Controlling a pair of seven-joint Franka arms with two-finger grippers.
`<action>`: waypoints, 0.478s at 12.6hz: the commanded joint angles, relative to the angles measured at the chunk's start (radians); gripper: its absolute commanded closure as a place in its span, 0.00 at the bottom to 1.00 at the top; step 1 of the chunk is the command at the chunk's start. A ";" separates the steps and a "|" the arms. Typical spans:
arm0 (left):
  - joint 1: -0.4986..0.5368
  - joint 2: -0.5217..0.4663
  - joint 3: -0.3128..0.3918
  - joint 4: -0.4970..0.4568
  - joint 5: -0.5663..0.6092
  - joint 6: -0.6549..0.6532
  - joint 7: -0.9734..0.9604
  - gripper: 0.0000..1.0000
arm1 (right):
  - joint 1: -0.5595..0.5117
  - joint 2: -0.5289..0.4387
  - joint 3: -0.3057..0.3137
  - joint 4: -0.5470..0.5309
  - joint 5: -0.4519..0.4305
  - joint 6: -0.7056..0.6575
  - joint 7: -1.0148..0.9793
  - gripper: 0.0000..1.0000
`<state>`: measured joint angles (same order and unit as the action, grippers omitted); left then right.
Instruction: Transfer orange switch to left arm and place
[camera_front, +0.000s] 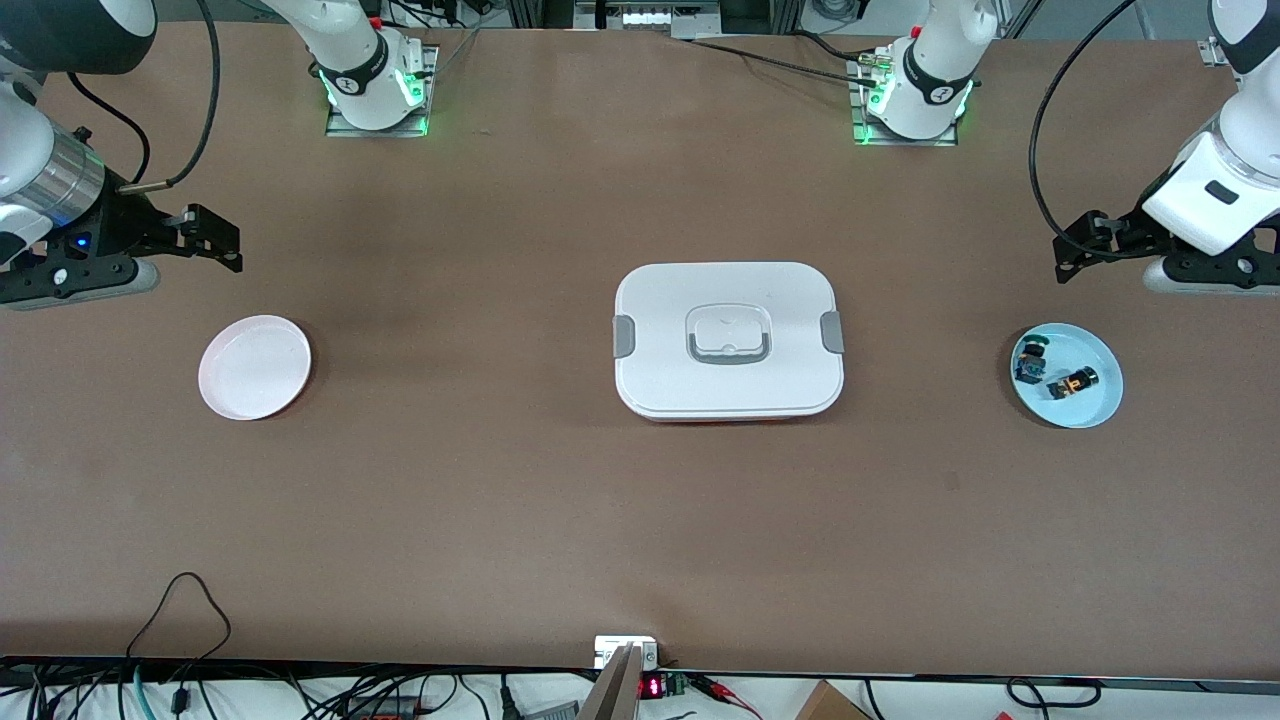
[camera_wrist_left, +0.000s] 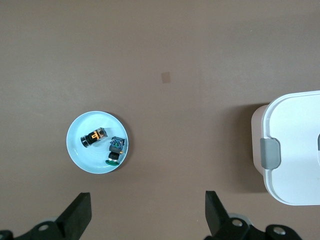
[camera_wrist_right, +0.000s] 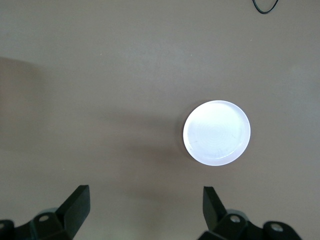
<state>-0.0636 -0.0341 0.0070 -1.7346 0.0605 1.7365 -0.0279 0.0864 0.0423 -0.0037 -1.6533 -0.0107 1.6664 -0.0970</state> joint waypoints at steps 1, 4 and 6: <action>-0.024 -0.018 0.018 -0.030 -0.010 0.018 0.000 0.00 | -0.019 -0.010 0.013 -0.008 0.021 0.007 -0.015 0.00; -0.025 -0.018 0.018 -0.028 -0.010 0.018 -0.001 0.00 | -0.020 -0.010 0.013 -0.008 0.021 0.007 -0.015 0.00; -0.028 -0.017 0.018 -0.028 -0.010 0.017 -0.001 0.00 | -0.020 -0.010 0.013 -0.008 0.021 0.007 -0.015 0.00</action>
<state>-0.0713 -0.0336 0.0075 -1.7459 0.0605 1.7416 -0.0279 0.0832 0.0423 -0.0037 -1.6533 -0.0060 1.6667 -0.0970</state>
